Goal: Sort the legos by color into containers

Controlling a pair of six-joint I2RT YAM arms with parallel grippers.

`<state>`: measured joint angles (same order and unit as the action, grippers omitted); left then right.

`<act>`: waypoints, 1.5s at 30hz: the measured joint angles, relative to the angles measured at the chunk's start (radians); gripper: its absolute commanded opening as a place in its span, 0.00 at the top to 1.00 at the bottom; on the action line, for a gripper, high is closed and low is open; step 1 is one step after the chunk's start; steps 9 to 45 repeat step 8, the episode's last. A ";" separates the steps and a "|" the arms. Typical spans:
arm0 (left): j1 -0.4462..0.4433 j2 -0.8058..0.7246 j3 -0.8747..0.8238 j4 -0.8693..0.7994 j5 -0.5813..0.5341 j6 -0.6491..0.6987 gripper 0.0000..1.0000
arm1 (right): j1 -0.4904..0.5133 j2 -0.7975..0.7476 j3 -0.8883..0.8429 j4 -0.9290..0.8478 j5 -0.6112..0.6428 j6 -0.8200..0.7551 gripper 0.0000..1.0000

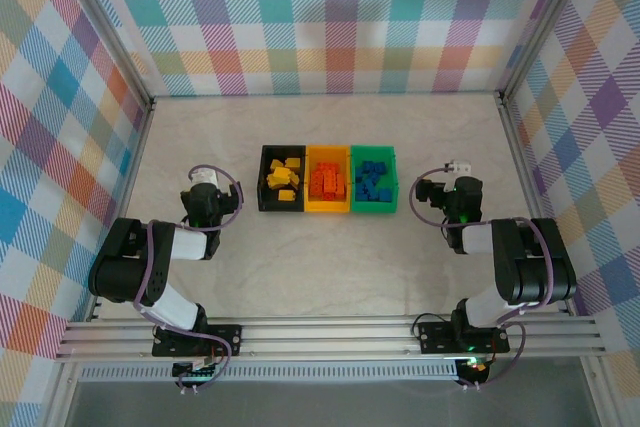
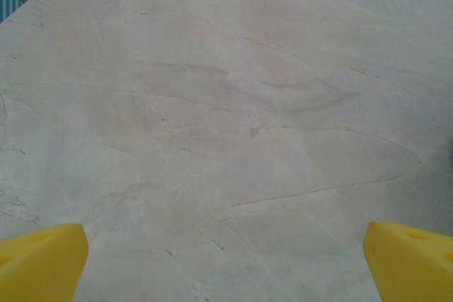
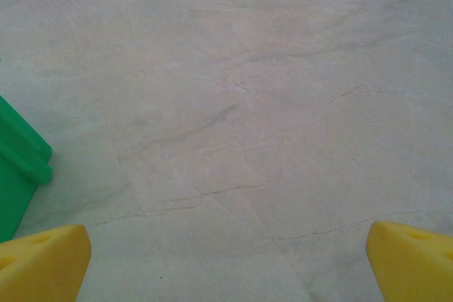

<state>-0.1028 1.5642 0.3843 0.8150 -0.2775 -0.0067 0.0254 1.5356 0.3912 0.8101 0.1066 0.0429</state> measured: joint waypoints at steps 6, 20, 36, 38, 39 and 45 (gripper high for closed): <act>0.000 0.000 0.000 0.000 0.000 0.000 0.00 | 0.000 0.000 0.000 0.006 -0.004 0.000 0.00; 0.000 0.000 0.000 0.000 0.000 0.000 0.00 | 0.000 0.000 0.000 0.006 -0.004 0.000 0.00; 0.000 0.000 0.000 0.000 0.000 0.000 0.00 | 0.000 0.000 0.000 0.006 -0.004 0.000 0.00; 0.000 0.000 0.000 0.000 0.000 0.000 0.00 | 0.000 0.000 0.000 0.006 -0.004 0.000 0.00; 0.000 0.000 0.000 0.000 0.000 0.000 0.00 | 0.000 0.000 0.000 0.006 -0.004 0.000 0.00; 0.000 0.000 0.000 0.000 0.000 0.000 0.00 | 0.000 0.000 0.000 0.006 -0.004 0.000 0.00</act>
